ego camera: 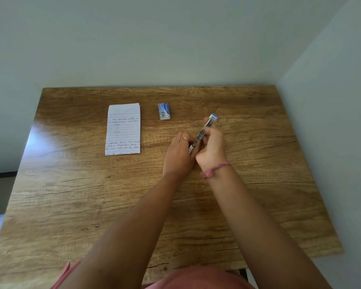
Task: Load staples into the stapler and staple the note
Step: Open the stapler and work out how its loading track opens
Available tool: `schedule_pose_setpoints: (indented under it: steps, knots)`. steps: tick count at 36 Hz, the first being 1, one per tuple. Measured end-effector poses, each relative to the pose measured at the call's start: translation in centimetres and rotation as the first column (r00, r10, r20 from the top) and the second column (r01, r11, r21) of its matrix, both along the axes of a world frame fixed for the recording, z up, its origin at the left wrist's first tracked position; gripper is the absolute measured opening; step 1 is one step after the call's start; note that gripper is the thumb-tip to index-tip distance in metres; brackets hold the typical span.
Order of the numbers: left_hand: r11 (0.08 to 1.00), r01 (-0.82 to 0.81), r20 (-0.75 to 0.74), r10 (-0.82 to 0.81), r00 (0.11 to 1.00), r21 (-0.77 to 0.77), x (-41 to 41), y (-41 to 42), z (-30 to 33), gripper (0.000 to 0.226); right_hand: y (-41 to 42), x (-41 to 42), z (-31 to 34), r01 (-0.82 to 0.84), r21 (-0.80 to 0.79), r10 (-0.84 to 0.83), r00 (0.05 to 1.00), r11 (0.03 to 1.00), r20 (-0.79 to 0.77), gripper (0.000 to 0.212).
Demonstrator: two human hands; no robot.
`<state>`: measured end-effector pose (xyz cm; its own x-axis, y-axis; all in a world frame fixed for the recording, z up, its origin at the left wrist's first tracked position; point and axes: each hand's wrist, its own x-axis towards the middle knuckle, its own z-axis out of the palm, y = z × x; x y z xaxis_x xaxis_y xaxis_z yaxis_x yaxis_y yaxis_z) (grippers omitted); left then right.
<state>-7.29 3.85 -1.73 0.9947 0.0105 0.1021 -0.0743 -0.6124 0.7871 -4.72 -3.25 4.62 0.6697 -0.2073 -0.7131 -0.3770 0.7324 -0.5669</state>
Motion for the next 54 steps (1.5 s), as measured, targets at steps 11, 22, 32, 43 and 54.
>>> schedule_pose_setpoints:
  steps: [11, 22, 32, 43, 54]
  knots:
    - [1.0, -0.015, 0.033, 0.015, 0.999, 0.006, -0.1, -0.1, -0.1, 0.017, -2.2, -1.2, -1.2, -0.213, -0.257, 0.246, 0.964, 0.943, 0.103, 0.044]
    - [1.0, -0.021, 0.077, 0.02, 0.997, 0.011, -0.1, -0.1, -0.2, 0.014, -5.9, -2.0, -2.2, -0.345, -0.613, 0.506, 0.856, 0.711, 0.105, 0.03]
    - [0.999, -0.03, 0.004, 0.03, 1.0, -0.025, -0.2, -0.1, -0.3, 0.017, -4.7, -1.2, -3.0, -0.254, -0.678, 0.49, 0.854, 0.69, 0.178, 0.024]
    - [0.999, 0.054, 0.034, -0.054, 0.998, -0.004, -1.0, 0.3, 0.8, 0.019, -7.6, -0.4, -3.7, -0.377, -0.406, 0.506, 0.816, 0.833, 0.281, 0.015]
    - [0.995, -0.083, -0.227, 0.069, 0.972, -0.055, 0.2, 0.3, 2.7, 0.041, -10.9, -0.9, -4.4, -0.451, -0.497, 0.636, 0.71, 0.741, 0.303, 0.014]
